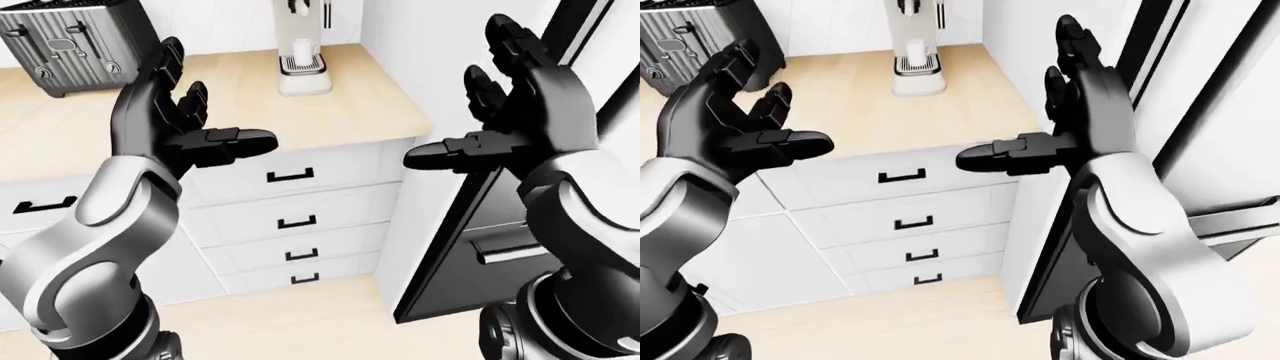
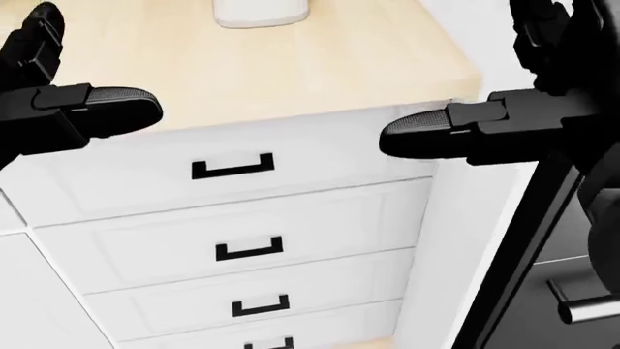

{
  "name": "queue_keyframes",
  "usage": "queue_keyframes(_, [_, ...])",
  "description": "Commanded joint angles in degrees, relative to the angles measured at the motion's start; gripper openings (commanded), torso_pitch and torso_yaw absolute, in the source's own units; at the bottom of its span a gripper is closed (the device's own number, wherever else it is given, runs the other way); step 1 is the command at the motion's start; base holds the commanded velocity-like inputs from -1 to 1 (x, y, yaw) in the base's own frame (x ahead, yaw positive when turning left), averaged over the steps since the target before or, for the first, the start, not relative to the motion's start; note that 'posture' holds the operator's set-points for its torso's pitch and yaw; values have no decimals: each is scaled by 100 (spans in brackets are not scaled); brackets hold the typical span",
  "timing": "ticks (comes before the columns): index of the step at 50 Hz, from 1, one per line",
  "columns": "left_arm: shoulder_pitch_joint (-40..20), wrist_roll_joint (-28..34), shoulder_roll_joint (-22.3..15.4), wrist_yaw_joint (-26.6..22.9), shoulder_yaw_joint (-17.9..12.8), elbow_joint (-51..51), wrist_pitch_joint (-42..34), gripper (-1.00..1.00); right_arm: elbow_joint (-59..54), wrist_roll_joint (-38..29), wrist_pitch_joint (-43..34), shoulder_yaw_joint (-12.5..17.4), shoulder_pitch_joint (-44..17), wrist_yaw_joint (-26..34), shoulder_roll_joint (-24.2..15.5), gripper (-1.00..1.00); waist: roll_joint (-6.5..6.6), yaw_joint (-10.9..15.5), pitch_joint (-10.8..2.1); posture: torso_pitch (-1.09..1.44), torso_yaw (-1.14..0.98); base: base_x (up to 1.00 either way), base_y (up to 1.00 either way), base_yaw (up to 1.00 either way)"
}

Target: Press the button on the coffee machine to serve coffee.

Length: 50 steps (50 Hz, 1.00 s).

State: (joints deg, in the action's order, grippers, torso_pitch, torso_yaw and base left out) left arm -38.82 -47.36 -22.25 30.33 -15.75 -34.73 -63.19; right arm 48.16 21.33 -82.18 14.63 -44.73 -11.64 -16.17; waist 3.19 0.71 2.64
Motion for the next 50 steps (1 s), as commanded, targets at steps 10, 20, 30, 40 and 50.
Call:
queue_keyframes(10, [-215, -19, -40, -40, -52, -235, 164, 100, 121, -51, 261, 101, -168, -66, -93, 100, -441, 57, -27, 0, 0, 5, 0, 32])
queue_keyframes(20, [-232, -45, -52, -15, -48, -227, 163, 100, 144, -82, 223, 70, -194, -55, -133, 100, -230, -17, -121, 0, 0, 0, 0, 28])
queue_keyframes(30, [-234, -58, -58, -2, -46, -224, 167, 100, 98, -132, 316, 72, -157, -36, -110, 100, -182, 9, 9, 0, 0, 0, 0, 41])
queue_keyframes(40, [-226, -55, -58, -10, -47, -232, 172, 100, 146, -142, 283, 96, -199, -47, -113, 100, -277, -19, -121, 0, 0, 3, 0, 0])
queue_keyframes(50, [-229, -48, -72, -15, -50, -209, 188, 100, 110, -133, 352, 143, -147, -28, -124, 100, -47, -69, -124, 0, 0, 14, 0, 0])
